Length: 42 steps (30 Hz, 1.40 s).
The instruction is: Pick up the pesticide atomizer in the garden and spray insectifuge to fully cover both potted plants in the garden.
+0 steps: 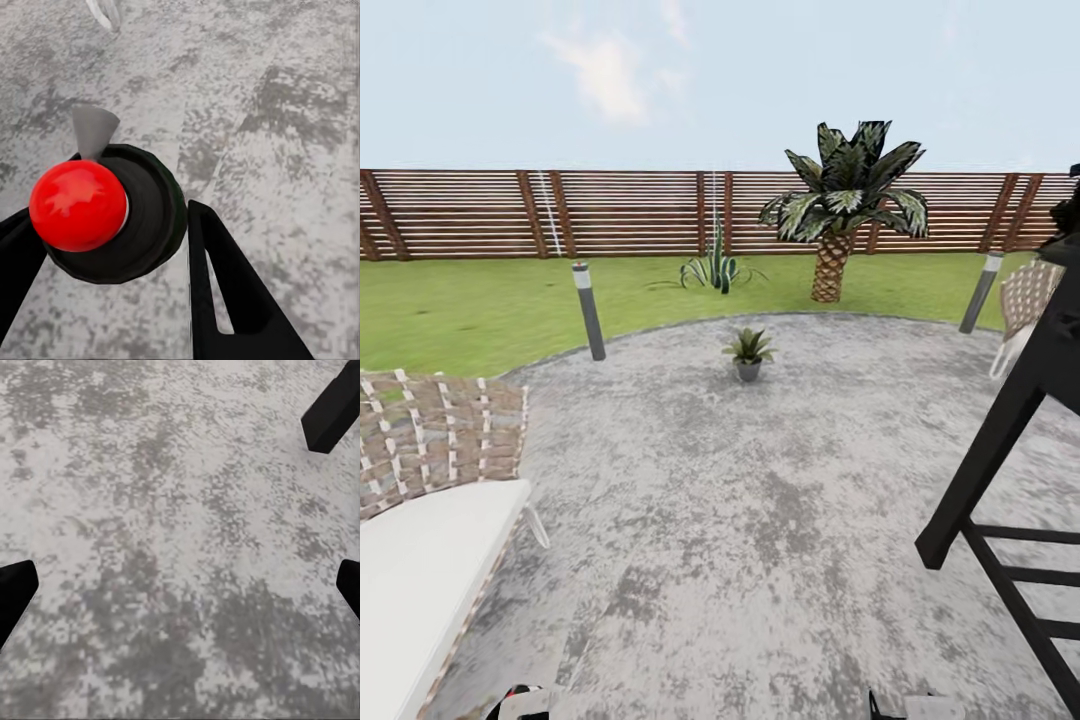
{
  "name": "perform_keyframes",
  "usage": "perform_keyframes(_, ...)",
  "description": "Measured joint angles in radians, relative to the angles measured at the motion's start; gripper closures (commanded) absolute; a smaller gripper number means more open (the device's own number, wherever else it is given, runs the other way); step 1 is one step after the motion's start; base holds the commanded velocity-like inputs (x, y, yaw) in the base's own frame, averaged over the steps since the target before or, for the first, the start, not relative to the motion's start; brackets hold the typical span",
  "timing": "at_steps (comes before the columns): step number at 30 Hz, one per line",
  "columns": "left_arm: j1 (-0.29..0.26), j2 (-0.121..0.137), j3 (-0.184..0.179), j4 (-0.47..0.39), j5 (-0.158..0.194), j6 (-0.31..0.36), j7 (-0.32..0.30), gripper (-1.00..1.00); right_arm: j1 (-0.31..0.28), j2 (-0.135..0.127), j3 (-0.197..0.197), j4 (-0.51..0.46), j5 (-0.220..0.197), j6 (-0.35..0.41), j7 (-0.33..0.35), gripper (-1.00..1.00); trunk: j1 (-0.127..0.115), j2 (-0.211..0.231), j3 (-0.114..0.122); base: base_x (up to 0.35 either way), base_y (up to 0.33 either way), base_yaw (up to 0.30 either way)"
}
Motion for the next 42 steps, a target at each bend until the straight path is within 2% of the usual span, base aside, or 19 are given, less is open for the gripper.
perform_keyframes(42,0.0,0.0,0.0,0.0,-0.001,0.0,0.0,1.0,0.0,-0.001,0.001,0.0,0.001,0.0,0.003,-1.0,0.0,0.0,0.0,0.336,0.0,0.0)
